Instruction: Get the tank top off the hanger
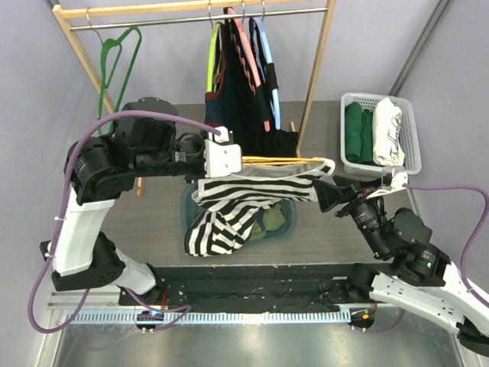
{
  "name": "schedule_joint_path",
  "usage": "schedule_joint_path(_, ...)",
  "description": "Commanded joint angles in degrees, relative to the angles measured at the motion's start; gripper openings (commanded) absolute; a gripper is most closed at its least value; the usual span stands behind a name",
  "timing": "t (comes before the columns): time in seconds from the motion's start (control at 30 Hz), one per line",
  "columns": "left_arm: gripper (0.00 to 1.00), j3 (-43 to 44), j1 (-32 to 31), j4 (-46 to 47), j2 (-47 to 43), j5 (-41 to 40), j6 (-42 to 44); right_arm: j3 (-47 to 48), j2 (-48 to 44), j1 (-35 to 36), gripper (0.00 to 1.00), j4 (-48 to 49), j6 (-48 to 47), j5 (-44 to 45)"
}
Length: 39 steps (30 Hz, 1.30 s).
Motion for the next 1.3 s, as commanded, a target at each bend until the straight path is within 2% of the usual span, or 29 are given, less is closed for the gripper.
schedule_joint_path(0.0,0.00,0.25,-0.06,0.23,-1.45,-0.25,-0.17,-1.07,1.17,0.23,0.70,8.96,0.60,-1.26)
schedule_joint_path(0.13,0.00,0.34,-0.06,0.23,-1.54,0.89,-0.61,-1.07,3.71,0.23,0.56,12.20,-0.28,-0.29)
schedule_joint_path(0.17,0.00,0.51,-0.06,0.14,-1.54,1.06,-0.87,-0.98,4.24,0.23,0.48,12.65,-0.45,0.06)
schedule_joint_path(0.23,0.00,0.69,-0.14,0.14,-1.72,1.15,-0.79,-0.37,5.82,0.23,0.38,12.92,-0.19,0.77)
schedule_joint_path(0.27,0.00,0.69,-0.14,0.14,-1.72,1.24,-0.79,-0.19,6.17,0.23,0.28,12.92,-0.02,0.94)
schedule_joint_path(0.33,0.00,0.78,-0.14,0.14,-1.98,1.24,-0.88,-0.01,6.79,0.23,0.19,12.83,0.25,1.56)
schedule_joint_path(0.37,0.00,0.78,-0.14,0.05,-2.07,1.15,-0.79,-0.01,6.88,0.23,0.07,12.83,0.33,1.91)
schedule_joint_path(0.43,0.00,0.78,-0.14,0.14,-2.24,1.15,-0.88,-0.27,6.53,0.23,0.01,12.83,0.25,3.83)
schedule_joint_path(0.63,0.00,0.60,-0.14,0.14,-2.86,0.89,-0.88,-1.68,1.27,0.23,0.01,10.90,0.07,11.22)
schedule_joint_path(0.67,0.00,0.60,-0.14,-0.04,-2.86,0.98,-0.88,-2.03,0.47,0.23,0.04,10.37,0.51,11.49)
schedule_joint_path(0.73,0.00,0.52,-0.14,0.05,-2.86,1.24,-0.96,-2.99,-1.46,0.23,0.30,9.06,1.91,10.18)
schedule_joint_path(0.77,0.00,0.51,-0.14,-0.04,-2.77,1.33,-0.79,-3.35,-1.64,0.23,0.57,8.62,2.61,8.17)
schedule_joint_path(0.8,0.00,0.51,-0.14,-0.04,-2.69,1.33,-0.88,-3.70,-1.73,0.23,0.65,8.52,3.06,6.93)
schedule_joint_path(0.87,0.00,0.60,-0.14,0.14,-2.42,1.68,-0.88,-4.23,-0.33,0.23,0.74,8.61,4.64,3.25)
schedule_joint_path(1.0,0.00,1.39,-0.14,0.05,-1.90,2.29,-1.14,-4.93,3.27,0.14,0.77,13.78,4.29,-2.21)
schedule_joint_path(1.1,0.00,2.01,-0.14,0.05,-1.72,2.65,-1.49,-4.32,6.17,0.23,0.76,16.94,3.77,-2.92)
schedule_joint_path(1.2,0.00,1.92,-0.14,0.05,-1.89,2.56,-1.49,-3.88,7.93,0.23,0.69,19.06,3.41,-3.62)
schedule_joint_path(1.23,0.00,1.83,-0.14,-0.12,-1.89,2.56,-1.58,-3.70,8.28,0.14,0.59,19.42,3.32,-3.71)
schedule_joint_path(1.27,0.00,1.83,-0.14,-0.13,-1.98,2.56,-1.49,-3.62,8.20,0.23,0.52,19.60,3.15,-3.72)
